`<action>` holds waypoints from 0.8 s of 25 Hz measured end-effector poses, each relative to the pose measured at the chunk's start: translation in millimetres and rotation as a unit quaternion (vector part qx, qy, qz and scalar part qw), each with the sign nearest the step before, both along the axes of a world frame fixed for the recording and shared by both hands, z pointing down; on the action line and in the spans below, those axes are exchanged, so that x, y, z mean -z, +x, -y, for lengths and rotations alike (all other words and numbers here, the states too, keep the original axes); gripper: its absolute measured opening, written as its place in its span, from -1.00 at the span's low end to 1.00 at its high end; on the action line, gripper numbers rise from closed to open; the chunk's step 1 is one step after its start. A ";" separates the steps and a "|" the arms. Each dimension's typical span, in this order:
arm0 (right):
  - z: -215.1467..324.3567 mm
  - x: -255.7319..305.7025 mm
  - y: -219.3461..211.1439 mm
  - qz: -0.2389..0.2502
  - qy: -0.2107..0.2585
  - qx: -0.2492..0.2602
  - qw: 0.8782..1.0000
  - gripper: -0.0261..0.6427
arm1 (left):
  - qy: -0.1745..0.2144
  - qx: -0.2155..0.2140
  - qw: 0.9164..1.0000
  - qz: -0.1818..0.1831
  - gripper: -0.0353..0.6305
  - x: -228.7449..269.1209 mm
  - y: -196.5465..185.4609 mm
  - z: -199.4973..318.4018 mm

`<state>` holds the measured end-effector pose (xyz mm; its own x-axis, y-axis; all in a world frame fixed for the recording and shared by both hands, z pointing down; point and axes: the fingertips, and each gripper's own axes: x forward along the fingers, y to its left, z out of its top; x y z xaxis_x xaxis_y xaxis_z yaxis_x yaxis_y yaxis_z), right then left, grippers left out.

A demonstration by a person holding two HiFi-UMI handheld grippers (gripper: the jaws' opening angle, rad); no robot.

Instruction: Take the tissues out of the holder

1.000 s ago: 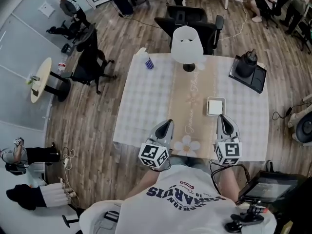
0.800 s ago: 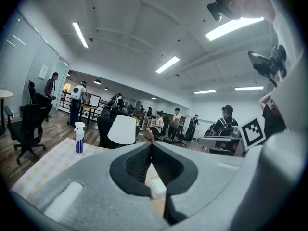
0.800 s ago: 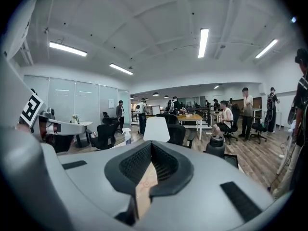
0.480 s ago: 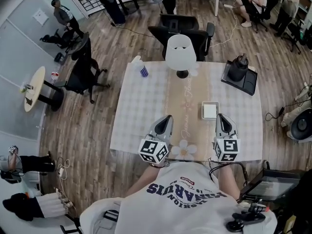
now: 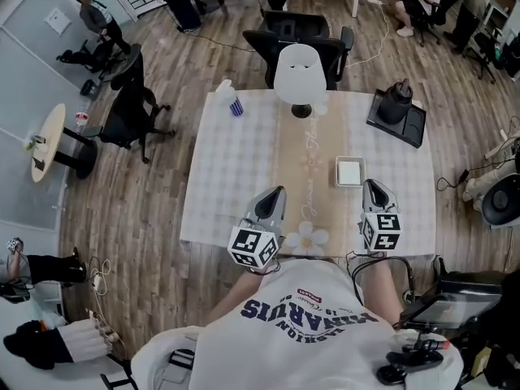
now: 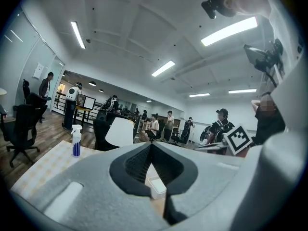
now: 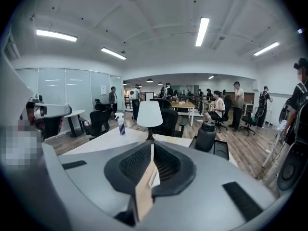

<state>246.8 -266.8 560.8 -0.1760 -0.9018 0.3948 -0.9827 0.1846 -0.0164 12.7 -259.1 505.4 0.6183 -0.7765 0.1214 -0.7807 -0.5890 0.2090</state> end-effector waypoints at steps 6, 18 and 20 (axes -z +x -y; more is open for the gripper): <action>17.4 -37.8 0.4 0.052 -0.076 0.022 0.995 -0.57 | -0.007 0.011 1.000 -0.007 -0.89 -3.8 -22.4 -10.1; 69.1 -119.1 5.7 0.124 -0.304 0.049 0.943 0.15 | -0.009 0.055 0.998 -0.020 -0.89 -8.0 -70.6 -20.7; 76.8 -138.7 12.0 0.098 -0.339 0.047 0.935 0.17 | -0.013 0.060 0.998 -0.021 -0.89 -11.1 -75.1 -21.8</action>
<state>258.8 -343.5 699.5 -0.3707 -0.4336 0.8213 -0.9285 0.1528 -0.3384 -62.4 -237.4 516.6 0.5257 -0.8424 0.1181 -0.8358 -0.4857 0.2558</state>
